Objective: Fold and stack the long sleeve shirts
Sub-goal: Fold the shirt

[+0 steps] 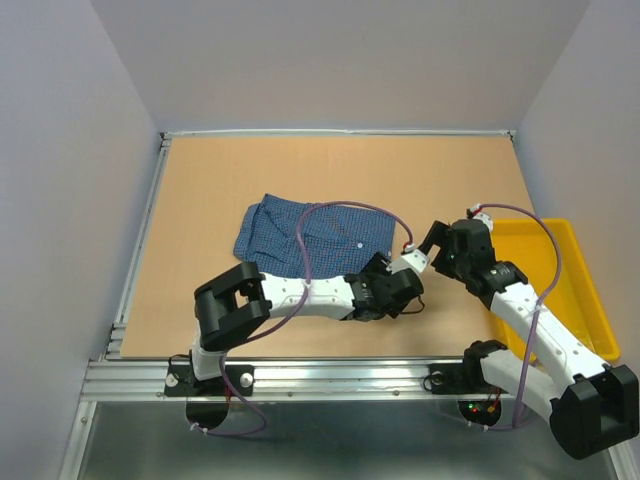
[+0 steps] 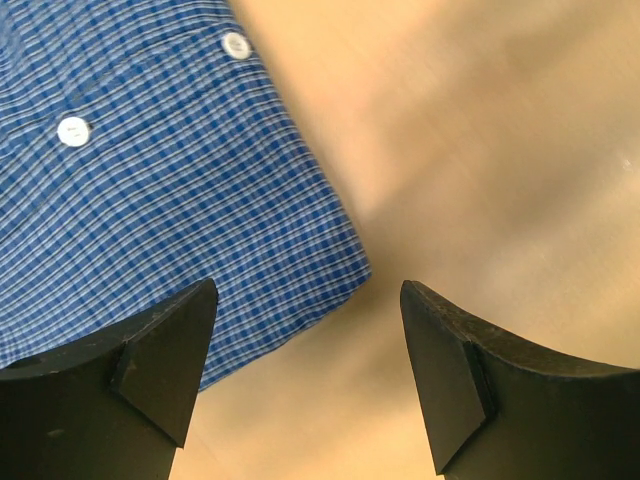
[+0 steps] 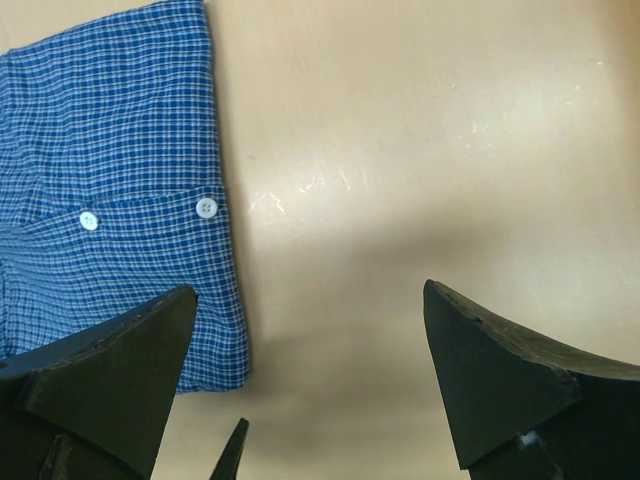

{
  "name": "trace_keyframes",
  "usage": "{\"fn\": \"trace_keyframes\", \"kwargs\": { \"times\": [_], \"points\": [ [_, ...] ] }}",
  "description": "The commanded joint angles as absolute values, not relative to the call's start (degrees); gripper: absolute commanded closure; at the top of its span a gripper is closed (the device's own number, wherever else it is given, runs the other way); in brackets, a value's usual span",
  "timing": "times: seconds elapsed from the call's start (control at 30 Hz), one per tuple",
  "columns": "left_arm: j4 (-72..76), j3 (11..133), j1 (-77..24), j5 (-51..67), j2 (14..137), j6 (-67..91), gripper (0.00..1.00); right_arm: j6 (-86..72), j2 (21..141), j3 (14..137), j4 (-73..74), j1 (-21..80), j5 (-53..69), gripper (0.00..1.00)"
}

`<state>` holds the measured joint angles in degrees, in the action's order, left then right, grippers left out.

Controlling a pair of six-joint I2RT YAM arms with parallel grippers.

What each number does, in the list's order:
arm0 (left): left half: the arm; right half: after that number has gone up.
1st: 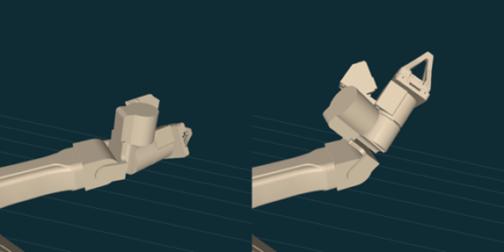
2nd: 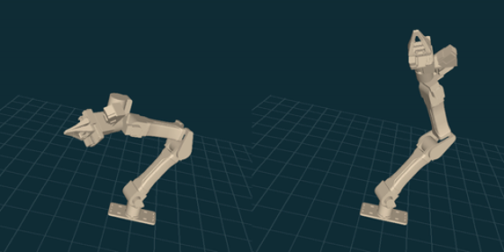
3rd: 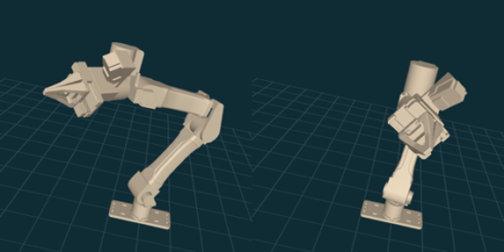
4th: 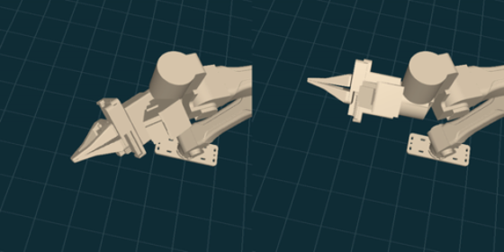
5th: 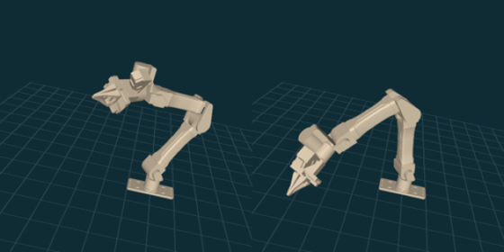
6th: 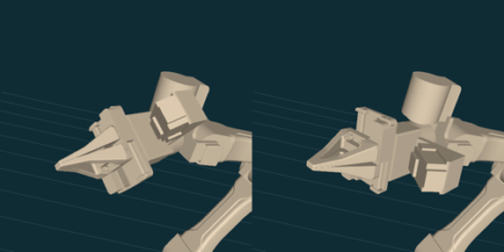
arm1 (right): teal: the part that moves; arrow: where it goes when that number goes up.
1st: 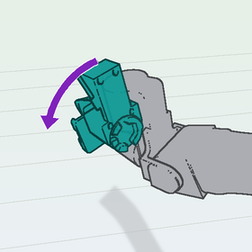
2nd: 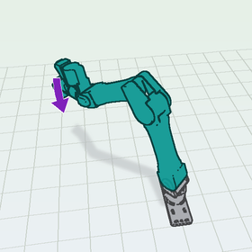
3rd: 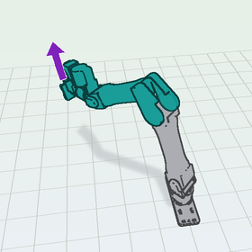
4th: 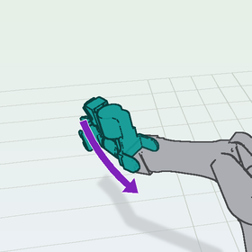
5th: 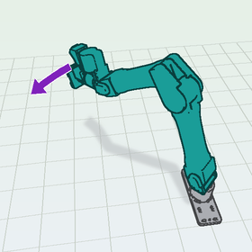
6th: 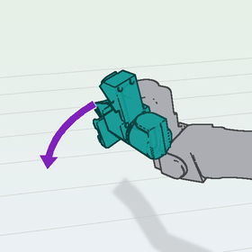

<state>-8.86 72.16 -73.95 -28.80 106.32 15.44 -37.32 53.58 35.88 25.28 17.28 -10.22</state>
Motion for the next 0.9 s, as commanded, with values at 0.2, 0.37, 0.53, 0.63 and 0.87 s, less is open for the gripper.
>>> {"fn": "trace_keyframes", "kwargs": {
  "times": [0.2,0.37,0.53,0.63,0.87],
  "points": [
    [-11.06,78.83,-75.32,-32.08,113.1,12.48,0.21,-39.2,53.17,39.46,27.16,16.7,-14.24,0.0],
    [-15.37,82.26,-75.23,-34.01,116.71,12.57,0.4,-39.55,53.35,40.25,27.16,16.52,-13.36,0.0],
    [-17.4,83.15,-75.23,-34.89,117.51,13.1,0.52,-39.99,53.7,40.96,27.07,16.44,-12.39,0.0],
    [-18.28,83.06,-75.23,-34.63,117.86,13.36,0.46,-40.08,54.05,41.92,27.07,16.26,-12.3,0.0],
    [-19.25,82.18,-74.71,-33.84,118.21,13.97,0.4,-39.81,55.37,43.24,26.9,15.82,-11.78,0.0]
  ]
}}
